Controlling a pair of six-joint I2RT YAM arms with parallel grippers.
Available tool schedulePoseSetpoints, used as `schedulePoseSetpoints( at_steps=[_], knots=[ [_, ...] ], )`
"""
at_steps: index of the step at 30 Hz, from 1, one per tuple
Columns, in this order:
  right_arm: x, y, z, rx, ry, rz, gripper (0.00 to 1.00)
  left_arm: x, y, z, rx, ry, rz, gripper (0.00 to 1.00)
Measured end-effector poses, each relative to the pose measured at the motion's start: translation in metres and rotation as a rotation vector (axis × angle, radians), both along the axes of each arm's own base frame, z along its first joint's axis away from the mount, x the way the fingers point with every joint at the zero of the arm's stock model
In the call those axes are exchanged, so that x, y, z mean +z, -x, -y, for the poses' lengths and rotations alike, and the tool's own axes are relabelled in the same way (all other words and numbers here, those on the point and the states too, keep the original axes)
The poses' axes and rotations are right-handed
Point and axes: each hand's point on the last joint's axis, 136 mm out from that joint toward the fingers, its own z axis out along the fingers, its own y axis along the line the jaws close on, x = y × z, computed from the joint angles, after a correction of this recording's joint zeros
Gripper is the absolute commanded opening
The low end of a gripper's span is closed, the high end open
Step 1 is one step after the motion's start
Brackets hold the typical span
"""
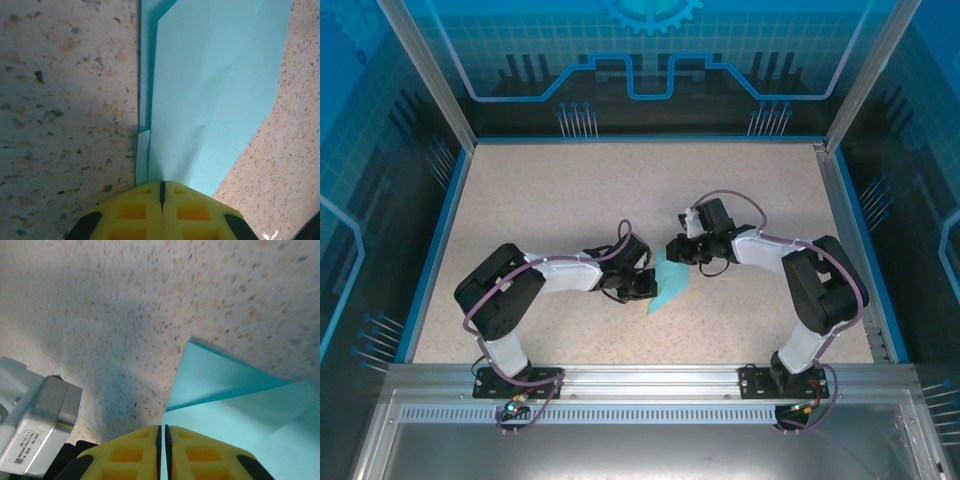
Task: Fold a paper plane with a square sheet of paper (pick it up from the middle)
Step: Fourth fold the wing at the center of the table.
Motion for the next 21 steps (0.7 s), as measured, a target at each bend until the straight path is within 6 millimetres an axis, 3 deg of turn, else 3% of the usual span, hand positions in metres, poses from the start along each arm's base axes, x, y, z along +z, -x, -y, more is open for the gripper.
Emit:
schedulePoseSetpoints(
  at_steps=[9,21],
  knots=[
    [-0.04,0.008,0.002,0.033,0.043,-0.099,0.11,0.0,0.0,0.0,0.0,-0.005,-0.005,0.02],
    [-0.041,-0.022,0.028,-0.04,0.023,-0.115,0.11,0.0,0.0,0.0,-0.006,-0.01,-0.006,0.02]
  ],
)
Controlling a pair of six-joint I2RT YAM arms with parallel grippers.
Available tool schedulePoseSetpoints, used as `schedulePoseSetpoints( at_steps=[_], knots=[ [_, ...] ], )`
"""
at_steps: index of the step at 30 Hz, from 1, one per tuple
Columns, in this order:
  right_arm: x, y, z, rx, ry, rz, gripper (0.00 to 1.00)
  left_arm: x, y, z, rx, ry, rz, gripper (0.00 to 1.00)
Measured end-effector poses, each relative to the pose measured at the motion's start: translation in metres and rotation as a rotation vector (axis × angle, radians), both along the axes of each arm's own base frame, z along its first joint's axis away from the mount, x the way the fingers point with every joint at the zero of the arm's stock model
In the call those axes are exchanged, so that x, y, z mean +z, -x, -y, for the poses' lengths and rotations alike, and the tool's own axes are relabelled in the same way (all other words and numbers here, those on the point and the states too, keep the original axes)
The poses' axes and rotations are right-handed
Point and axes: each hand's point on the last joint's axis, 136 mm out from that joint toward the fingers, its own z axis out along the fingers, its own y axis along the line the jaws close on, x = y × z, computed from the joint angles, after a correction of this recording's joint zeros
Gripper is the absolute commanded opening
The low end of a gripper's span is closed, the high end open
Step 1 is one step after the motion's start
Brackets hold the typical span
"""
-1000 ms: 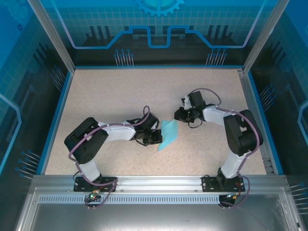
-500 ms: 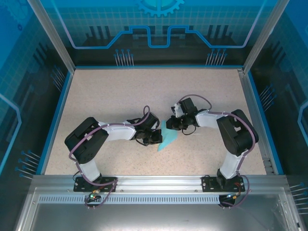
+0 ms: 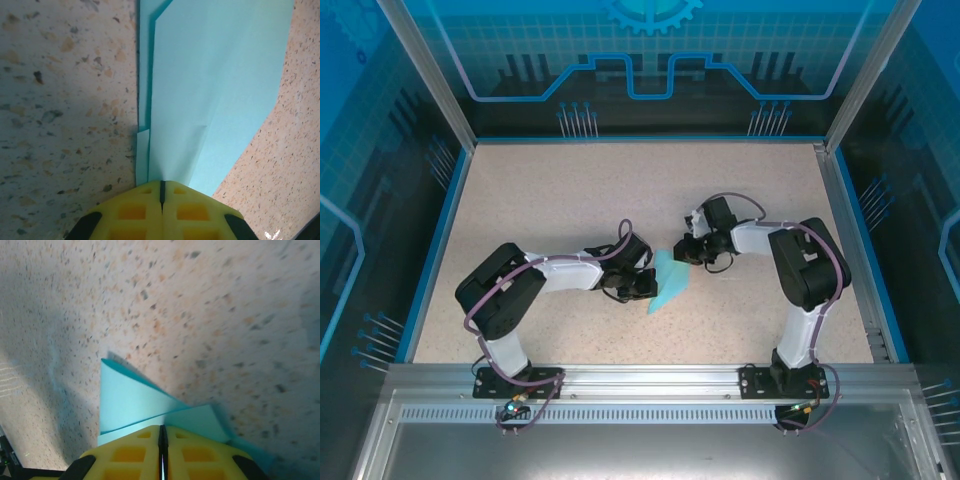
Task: Fold a paper plane with a square sheet of paper (pick it up from the middle)
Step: Fourth fold the wing at the center of the table.
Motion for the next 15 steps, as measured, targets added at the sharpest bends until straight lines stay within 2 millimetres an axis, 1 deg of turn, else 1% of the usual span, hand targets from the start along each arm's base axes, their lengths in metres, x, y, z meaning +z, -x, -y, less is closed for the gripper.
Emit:
schedulePoseSetpoints(
  at_steps=[5,11,13,15],
  knots=[
    [0.0,-0.01,0.009,-0.03,0.0,-0.004,0.11,0.0,0.0,0.0,0.0,0.0,0.0,0.02],
    [0.001,-0.026,0.028,-0.09,0.025,0.011,0.11,0.0,0.0,0.0,-0.001,0.0,0.0,0.02],
    [0.003,-0.028,0.03,-0.1,0.03,0.016,0.11,0.0,0.0,0.0,-0.001,0.0,0.0,0.02],
    [0.009,-0.028,0.031,-0.109,0.029,0.03,0.11,0.0,0.0,0.0,-0.001,0.0,0.0,0.02]
  ],
)
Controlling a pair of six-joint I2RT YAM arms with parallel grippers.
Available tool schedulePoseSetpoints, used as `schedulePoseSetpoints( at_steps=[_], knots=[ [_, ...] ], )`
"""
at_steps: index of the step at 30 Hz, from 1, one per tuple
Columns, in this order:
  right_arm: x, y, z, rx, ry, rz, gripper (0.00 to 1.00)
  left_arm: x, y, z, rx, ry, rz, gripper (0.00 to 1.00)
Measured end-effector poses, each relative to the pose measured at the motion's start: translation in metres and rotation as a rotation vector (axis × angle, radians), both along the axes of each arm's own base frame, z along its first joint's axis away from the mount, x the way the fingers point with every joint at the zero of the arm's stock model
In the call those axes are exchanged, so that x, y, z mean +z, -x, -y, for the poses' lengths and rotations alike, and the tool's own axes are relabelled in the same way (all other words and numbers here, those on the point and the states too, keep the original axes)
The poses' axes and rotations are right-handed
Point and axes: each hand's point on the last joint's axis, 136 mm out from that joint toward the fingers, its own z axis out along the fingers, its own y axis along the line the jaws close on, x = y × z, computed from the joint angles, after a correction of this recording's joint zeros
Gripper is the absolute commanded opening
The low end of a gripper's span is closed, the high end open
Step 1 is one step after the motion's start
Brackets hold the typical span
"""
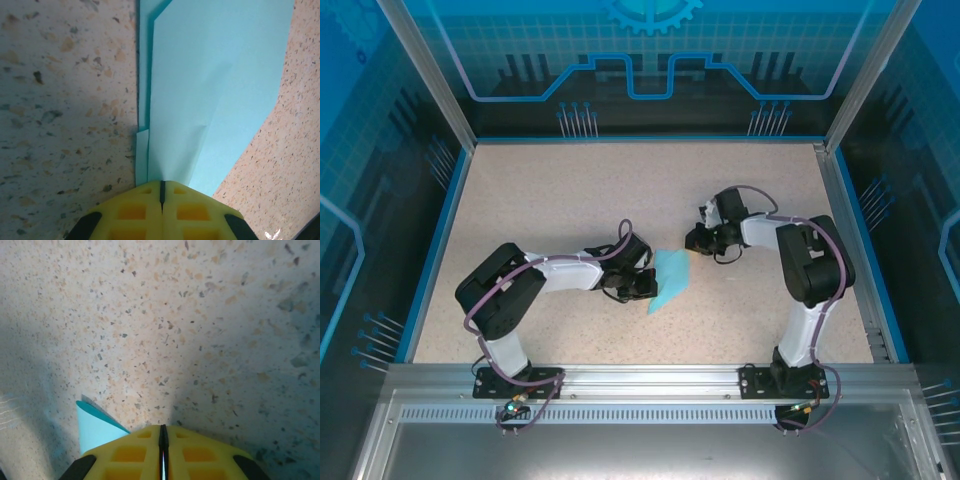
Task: Fold a paper plane with a square sheet of paper (pick it up from the middle)
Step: Fourth fold the wing at the center of the table.
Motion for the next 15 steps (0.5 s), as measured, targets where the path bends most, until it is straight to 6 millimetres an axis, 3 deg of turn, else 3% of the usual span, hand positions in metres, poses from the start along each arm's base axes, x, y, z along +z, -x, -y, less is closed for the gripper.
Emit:
schedulePoseSetpoints(
  at_steps=[4,7,12,15],
  knots=[
    [0.028,0.014,-0.006,-0.006,-0.017,0.061,0.11,0.0,0.0,0.0,0.0,0.001,0.001,0.02],
    [0.044,0.037,-0.024,0.014,-0.046,0.097,0.11,0.0,0.0,0.0,0.0,0.001,0.001,0.02],
    [0.025,0.086,-0.052,0.047,-0.059,0.022,0.1,0.0,0.0,0.0,0.001,0.001,0.001,0.02],
    [0.014,0.102,-0.06,0.049,-0.054,-0.021,0.1,0.0,0.0,0.0,0.001,0.002,0.001,0.02]
  ],
)
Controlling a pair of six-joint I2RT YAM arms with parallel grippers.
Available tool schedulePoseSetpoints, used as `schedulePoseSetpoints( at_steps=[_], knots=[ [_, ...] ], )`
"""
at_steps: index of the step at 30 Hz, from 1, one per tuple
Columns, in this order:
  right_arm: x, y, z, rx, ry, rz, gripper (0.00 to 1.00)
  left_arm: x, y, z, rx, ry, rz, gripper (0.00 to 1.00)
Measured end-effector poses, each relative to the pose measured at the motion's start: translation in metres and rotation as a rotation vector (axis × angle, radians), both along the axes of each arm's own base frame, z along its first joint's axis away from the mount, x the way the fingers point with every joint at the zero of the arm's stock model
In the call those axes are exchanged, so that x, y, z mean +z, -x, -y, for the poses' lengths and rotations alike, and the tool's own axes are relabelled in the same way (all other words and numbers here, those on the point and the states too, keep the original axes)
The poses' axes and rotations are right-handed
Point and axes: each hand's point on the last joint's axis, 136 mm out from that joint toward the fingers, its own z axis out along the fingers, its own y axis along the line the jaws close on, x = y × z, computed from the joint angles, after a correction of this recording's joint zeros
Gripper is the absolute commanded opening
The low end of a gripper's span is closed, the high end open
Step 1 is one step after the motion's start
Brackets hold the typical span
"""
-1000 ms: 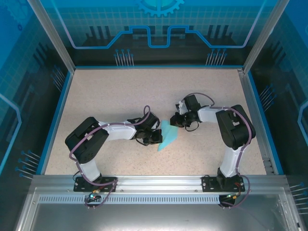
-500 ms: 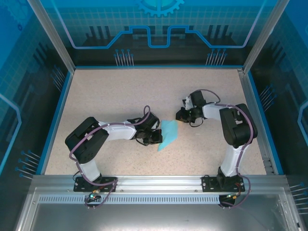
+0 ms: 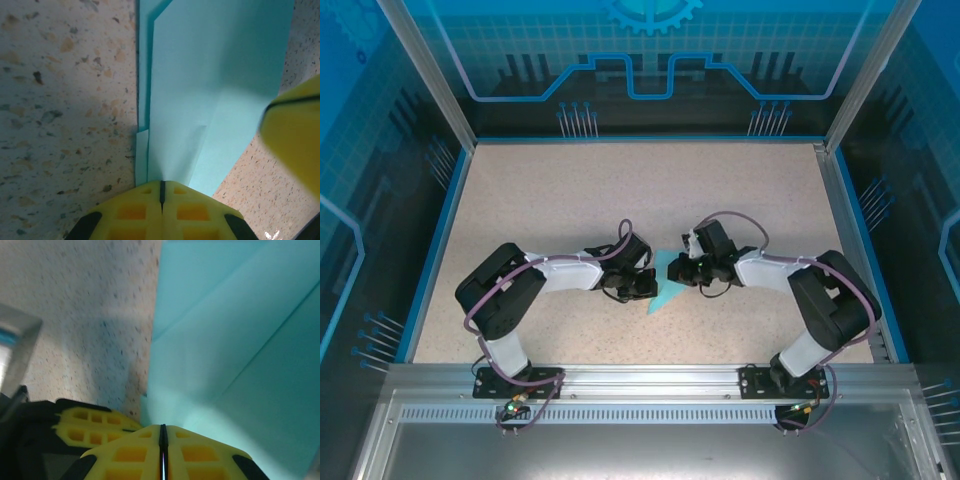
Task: Fold a paper plane with a square sheet of paper (pick it up from the middle)
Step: Fourth fold the wing at the center of the table.
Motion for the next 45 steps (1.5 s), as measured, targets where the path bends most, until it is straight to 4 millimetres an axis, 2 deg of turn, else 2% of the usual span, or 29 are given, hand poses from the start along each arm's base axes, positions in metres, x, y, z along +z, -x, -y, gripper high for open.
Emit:
schedulePoseSetpoints(
  at_steps=[5,9,22,28,31,39,45],
  knots=[
    [-0.012,0.005,-0.013,0.006,-0.008,-0.028,0.09,0.0,0.0,0.0,0.0,0.0,0.0,0.02],
    [-0.022,0.005,-0.012,-0.013,0.009,-0.053,0.09,0.0,0.0,0.0,0.0,0.0,0.0,0.02],
    [-0.024,0.004,-0.012,-0.019,0.02,-0.063,0.08,0.004,-0.002,-0.001,0.008,0.008,0.001,0.05],
    [-0.025,0.004,-0.012,-0.012,0.026,-0.065,0.08,0.023,-0.014,-0.011,0.046,0.045,0.019,0.06],
    [-0.025,0.003,-0.012,-0.009,0.025,-0.066,0.08,0.025,-0.018,-0.014,0.058,0.059,0.015,0.05],
    [-0.024,0.002,-0.014,-0.006,0.018,-0.061,0.08,0.023,-0.026,-0.003,0.045,0.085,0.001,0.06],
    [-0.024,0.002,-0.014,-0.008,0.015,-0.059,0.08,0.023,-0.024,0.001,0.033,0.105,-0.016,0.06]
  ],
)
